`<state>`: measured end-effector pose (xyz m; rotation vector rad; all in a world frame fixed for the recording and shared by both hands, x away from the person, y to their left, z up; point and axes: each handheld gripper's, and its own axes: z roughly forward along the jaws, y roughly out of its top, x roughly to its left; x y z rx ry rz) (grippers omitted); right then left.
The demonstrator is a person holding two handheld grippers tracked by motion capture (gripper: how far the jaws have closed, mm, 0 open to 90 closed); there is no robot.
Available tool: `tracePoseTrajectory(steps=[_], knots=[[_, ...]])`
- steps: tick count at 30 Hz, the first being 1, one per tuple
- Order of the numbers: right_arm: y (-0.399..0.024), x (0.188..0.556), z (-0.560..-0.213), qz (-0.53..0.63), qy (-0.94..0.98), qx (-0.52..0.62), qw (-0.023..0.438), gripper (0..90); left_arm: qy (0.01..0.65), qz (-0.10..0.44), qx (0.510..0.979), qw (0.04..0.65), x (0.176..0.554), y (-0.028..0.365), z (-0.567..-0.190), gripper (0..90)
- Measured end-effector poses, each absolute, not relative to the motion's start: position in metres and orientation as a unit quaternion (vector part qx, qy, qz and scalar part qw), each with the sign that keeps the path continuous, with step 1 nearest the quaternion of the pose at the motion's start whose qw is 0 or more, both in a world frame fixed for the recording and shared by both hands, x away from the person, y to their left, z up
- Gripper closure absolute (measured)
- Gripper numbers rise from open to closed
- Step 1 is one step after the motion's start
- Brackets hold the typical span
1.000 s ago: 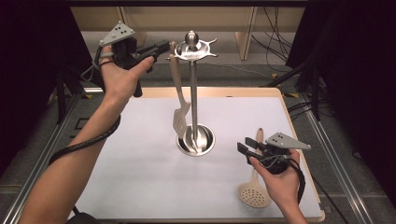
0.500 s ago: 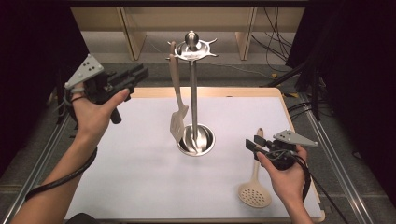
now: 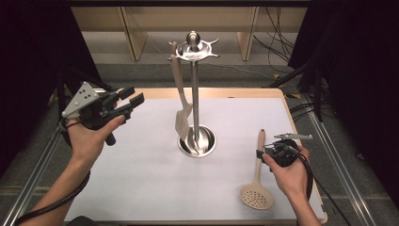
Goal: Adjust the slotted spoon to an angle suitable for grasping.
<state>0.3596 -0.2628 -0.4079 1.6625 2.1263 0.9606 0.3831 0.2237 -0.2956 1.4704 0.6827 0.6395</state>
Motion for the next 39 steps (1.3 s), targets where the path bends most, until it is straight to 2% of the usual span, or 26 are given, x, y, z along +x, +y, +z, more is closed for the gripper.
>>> tracePoseTrajectory(steps=[3, 6, 15, 21, 22, 23, 25, 33, 34, 39], knots=[[-0.265, 0.366, -0.417, 0.293, 0.75, 0.577, 0.139, 64.0, 0.311, 0.269, 0.636, 0.654, 0.383, 0.222, -0.305, 47.8], [-0.257, 0.37, -0.424, 0.256, 0.744, 0.607, 0.11, 65.0, 0.321, 0.262, 0.638, 0.649, 0.384, 0.221, -0.31, 45.1], [-0.257, 0.388, -0.438, 0.206, 0.753, 0.619, 0.083, 63.1, 0.328, 0.259, 0.638, 0.646, 0.383, 0.221, -0.311, 43.7], [-0.247, 0.385, -0.443, 0.18, 0.711, 0.679, 0.03, 62.3, 0.332, 0.258, 0.638, 0.645, 0.383, 0.222, -0.311, 43.7], [-0.251, 0.387, -0.446, 0.177, 0.728, 0.661, 0.045, 62.3, 0.331, 0.257, 0.639, 0.645, 0.383, 0.223, -0.311, 43.7], [-0.251, 0.387, -0.446, 0.178, 0.73, 0.659, 0.035, 62.3, 0.332, 0.257, 0.638, 0.645, 0.383, 0.223, -0.311, 43.6], [-0.249, 0.387, -0.448, 0.172, 0.727, 0.663, 0.044, 62.2, 0.332, 0.256, 0.64, 0.644, 0.383, 0.223, -0.312, 43.6], [-0.244, 0.389, -0.453, 0.156, 0.73, 0.665, 0.026, 63.6, 0.332, 0.253, 0.646, 0.64, 0.385, 0.222, -0.314, 43.4], [-0.246, 0.39, -0.453, 0.147, 0.736, 0.66, 0.035, 64.4, 0.329, 0.254, 0.648, 0.639, 0.386, 0.222, -0.314, 43.4], [-0.245, 0.392, -0.452, 0.15, 0.733, 0.663, 0.02, 68.1, 0.33, 0.252, 0.649, 0.638, 0.385, 0.221, -0.315, 43.4]])
